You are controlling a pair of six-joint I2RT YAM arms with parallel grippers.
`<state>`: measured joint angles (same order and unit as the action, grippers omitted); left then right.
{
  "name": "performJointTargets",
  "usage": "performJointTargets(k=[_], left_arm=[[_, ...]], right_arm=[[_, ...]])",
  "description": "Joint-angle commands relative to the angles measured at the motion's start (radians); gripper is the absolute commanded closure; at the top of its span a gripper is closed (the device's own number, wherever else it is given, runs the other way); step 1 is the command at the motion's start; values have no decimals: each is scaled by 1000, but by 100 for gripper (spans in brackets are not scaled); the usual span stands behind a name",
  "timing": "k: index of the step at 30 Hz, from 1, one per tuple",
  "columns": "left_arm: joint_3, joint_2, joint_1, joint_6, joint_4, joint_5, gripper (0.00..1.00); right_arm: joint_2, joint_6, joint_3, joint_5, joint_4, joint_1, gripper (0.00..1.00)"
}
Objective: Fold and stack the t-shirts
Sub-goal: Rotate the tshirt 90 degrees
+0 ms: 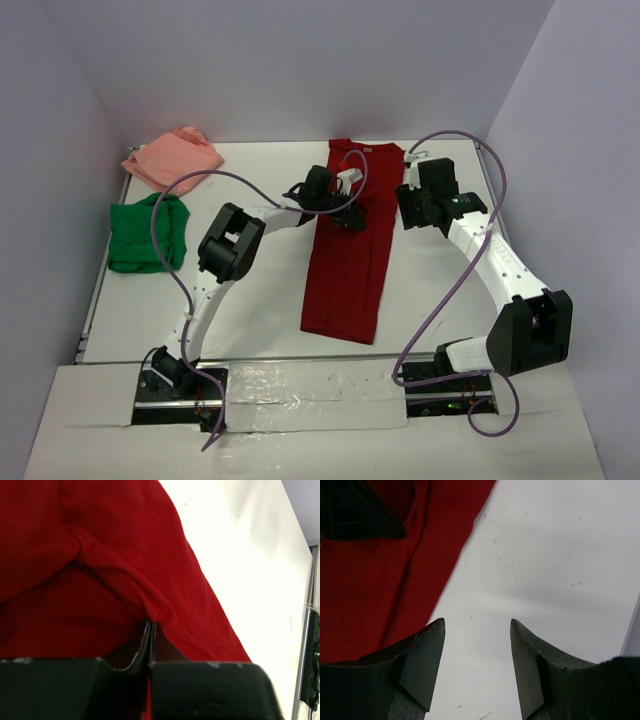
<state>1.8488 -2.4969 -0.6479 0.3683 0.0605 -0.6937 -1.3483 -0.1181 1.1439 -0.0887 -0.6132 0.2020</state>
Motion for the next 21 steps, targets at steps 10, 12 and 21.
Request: performJointTargets(k=[10, 12, 21], left_arm=[[-43, 58, -10, -12, -2, 2, 99], [-51, 73, -6, -14, -4, -1, 100], [-151, 164, 4, -12, 5, 37, 100]], right_arm=[[46, -5, -6, 3, 24, -7, 38], [47, -5, -6, 3, 26, -6, 38], [57, -3, -4, 18, 21, -6, 38]])
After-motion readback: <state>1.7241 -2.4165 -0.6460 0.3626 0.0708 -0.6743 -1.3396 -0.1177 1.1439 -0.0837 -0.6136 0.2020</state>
